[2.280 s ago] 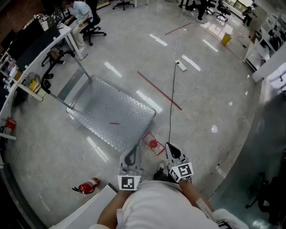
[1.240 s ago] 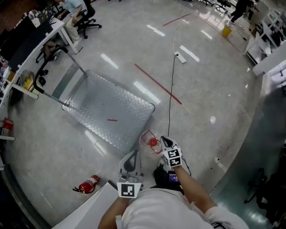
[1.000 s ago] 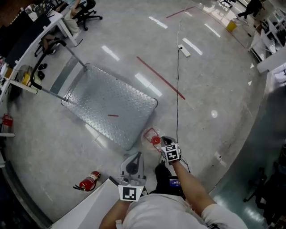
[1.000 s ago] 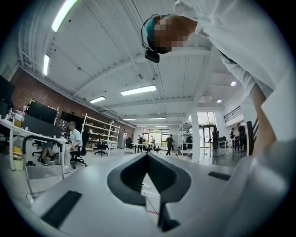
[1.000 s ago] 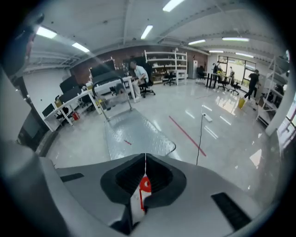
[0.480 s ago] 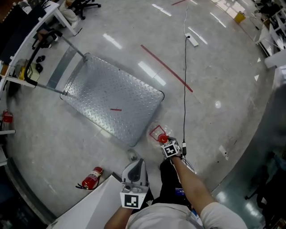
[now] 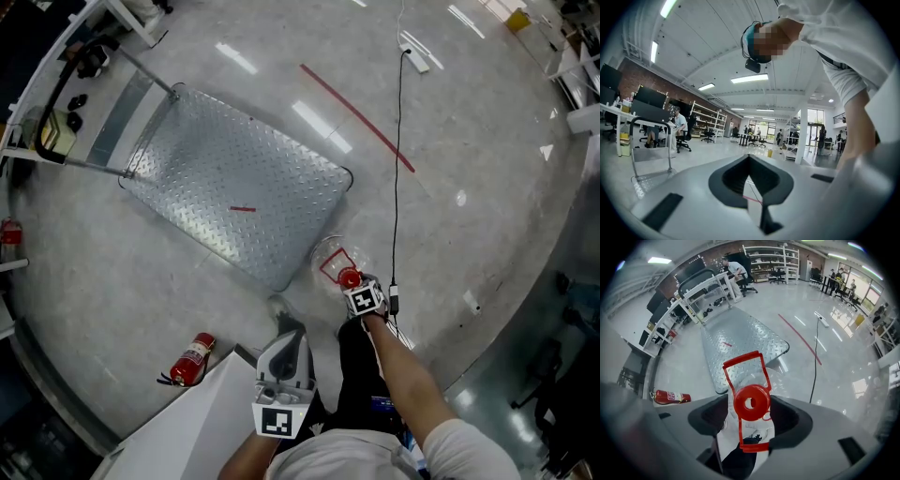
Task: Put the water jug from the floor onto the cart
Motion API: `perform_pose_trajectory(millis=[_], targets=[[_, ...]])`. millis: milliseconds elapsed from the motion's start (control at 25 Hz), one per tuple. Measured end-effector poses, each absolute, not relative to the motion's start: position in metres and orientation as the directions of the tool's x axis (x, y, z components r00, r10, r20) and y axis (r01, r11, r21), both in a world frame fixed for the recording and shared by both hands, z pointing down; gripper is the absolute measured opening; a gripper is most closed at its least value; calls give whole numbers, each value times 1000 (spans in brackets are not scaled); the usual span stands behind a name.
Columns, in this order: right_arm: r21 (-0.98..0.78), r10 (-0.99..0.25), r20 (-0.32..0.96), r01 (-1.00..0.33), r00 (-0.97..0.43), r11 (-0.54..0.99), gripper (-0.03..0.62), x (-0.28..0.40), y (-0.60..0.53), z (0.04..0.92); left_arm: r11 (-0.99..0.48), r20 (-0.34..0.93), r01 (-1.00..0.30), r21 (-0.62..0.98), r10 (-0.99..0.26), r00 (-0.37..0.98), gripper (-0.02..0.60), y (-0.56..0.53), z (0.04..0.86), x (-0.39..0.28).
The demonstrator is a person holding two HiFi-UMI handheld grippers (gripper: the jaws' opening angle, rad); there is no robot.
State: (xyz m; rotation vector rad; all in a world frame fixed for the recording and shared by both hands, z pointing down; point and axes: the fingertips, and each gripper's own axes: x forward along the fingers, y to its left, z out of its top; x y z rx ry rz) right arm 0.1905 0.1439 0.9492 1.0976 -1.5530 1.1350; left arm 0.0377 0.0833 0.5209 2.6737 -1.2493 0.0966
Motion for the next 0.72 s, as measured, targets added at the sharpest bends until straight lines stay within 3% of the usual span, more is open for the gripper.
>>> perform_pose_trajectory(millis=[720], targets=[[-174,-102,976,-969,-194,173,295,189,148,986,-597,164,-786,158,-769,617,3,81,537,15]])
